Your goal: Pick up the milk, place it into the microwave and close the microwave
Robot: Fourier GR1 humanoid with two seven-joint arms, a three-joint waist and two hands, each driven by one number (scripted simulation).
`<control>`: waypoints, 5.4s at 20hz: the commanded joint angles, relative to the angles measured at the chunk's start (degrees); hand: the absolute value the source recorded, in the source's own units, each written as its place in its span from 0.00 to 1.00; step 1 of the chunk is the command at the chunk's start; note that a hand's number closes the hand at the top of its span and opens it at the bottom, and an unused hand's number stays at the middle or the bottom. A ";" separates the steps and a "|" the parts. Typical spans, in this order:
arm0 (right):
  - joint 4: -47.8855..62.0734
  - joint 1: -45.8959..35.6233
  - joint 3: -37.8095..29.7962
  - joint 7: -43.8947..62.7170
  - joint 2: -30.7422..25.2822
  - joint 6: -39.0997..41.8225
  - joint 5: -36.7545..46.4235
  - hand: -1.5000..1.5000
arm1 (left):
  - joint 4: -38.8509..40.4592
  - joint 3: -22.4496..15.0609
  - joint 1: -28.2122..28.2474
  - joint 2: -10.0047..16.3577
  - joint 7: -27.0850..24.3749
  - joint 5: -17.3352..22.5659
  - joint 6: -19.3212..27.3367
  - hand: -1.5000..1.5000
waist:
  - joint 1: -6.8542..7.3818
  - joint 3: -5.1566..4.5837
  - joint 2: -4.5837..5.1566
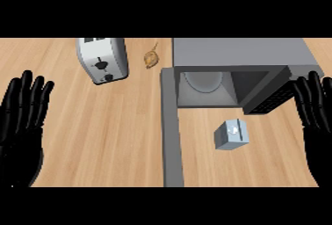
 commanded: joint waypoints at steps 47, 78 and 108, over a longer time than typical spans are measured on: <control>38.15 12.97 4.02 -29.30 6.25 -18.89 -1.99 0.00 | 0.49 -2.70 31.84 -7.19 -16.57 13.94 -12.39 0.00 | 0.98 0.44 -0.18; 83.07 -11.37 -7.28 -55.84 5.44 -10.90 -5.39 0.00 | 2.13 0.19 38.16 -6.48 -23.72 15.23 -17.84 0.00 | 1.37 0.45 -0.13; 100.45 -28.86 -13.86 -65.69 0.59 -9.87 -5.00 1.00 | 0.93 1.30 40.45 -5.80 -22.57 18.67 -21.04 0.00 | 2.39 0.54 0.20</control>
